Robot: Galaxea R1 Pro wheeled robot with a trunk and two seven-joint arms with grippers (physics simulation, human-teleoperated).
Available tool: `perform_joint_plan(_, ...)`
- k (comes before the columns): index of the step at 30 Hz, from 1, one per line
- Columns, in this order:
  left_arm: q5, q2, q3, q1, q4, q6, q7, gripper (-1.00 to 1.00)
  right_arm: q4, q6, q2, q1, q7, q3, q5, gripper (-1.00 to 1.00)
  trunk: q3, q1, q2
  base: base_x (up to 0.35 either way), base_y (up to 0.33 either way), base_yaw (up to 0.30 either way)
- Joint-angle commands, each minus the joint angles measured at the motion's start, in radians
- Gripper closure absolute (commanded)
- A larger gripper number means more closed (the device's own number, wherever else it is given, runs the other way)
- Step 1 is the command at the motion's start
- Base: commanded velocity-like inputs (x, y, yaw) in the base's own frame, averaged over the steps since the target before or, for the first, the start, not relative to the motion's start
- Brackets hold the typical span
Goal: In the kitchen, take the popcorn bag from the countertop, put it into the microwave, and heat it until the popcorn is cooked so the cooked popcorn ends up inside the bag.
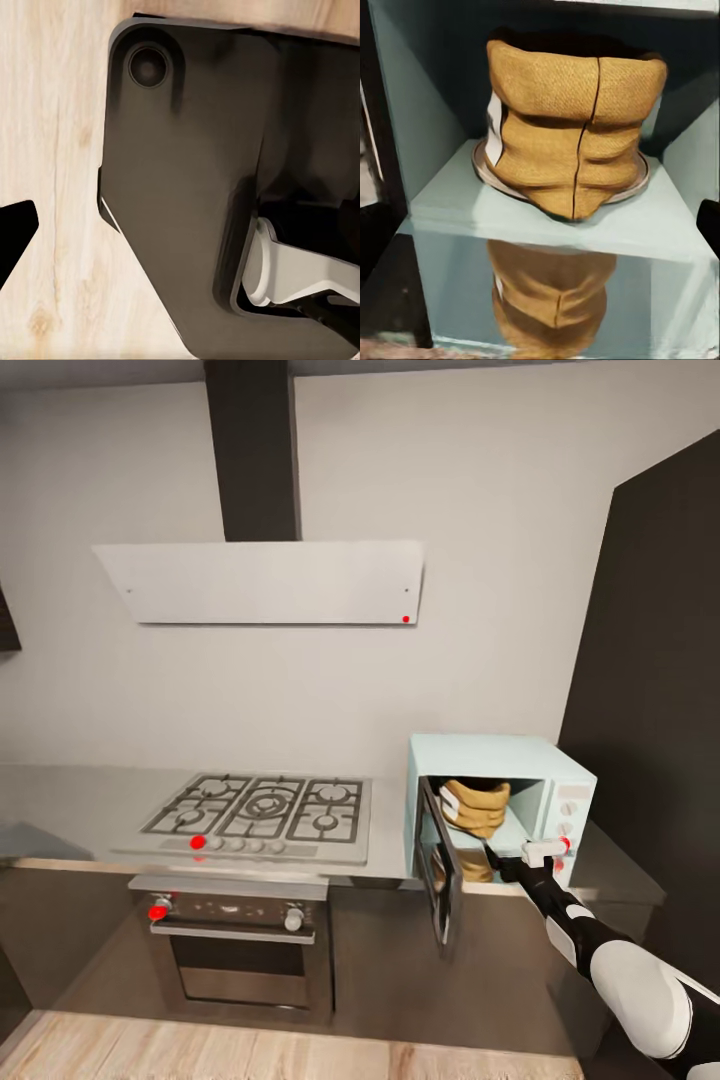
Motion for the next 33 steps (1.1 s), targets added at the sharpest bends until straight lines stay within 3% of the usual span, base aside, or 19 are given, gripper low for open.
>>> perform_joint_plan(1,0.0,0.0,0.007,0.0,-0.001,0.001,0.0,-1.0,0.0,-0.002,0.0,0.0,0.008,-0.009,0.002,-1.0,0.0,0.0,-0.001,-0.34,0.0,0.0)
perform_joint_plan(10,0.0,0.0,0.007,0.0,-0.001,0.001,0.0,-1.0,0.014,-0.002,0.0,0.0,0.008,-0.009,0.002,-1.0,0.0,0.0,-0.001,-0.332,0.012,0.0)
perform_joint_plan(16,0.0,0.001,0.007,0.0,-0.001,0.001,0.0,-1.0,0.034,0.0,0.0,0.0,0.006,-0.008,0.002,-1.0,0.0,0.0,-0.001,-0.092,0.014,0.0)
perform_joint_plan(21,0.0,0.002,0.007,0.0,-0.008,0.003,0.0,-1.0,0.139,0.007,-0.005,0.012,-0.006,-0.007,0.003,-1.0,0.0,0.0,-0.001,-0.005,0.001,0.0)
perform_joint_plan(27,0.0,0.005,0.006,0.0,-0.122,0.002,-0.001,-1.0,0.162,0.013,-0.006,0.156,-0.036,-0.007,0.003,-1.0,0.0,0.0,-0.001,0.0,0.0,0.0)
perform_joint_plan(29,0.0,0.006,0.006,0.0,-0.172,0.002,-0.002,-1.0,0.165,0.017,-0.006,0.258,-0.038,-0.006,0.003,-1.0,0.0,0.0,-0.001,0.0,0.0,0.0)
perform_joint_plan(33,0.0,0.005,0.006,0.0,-0.232,0.002,-0.003,-1.0,0.166,0.02,-0.006,0.359,-0.062,-0.006,0.003,-1.0,0.0,0.0,-0.001,0.0,0.0,0.0)
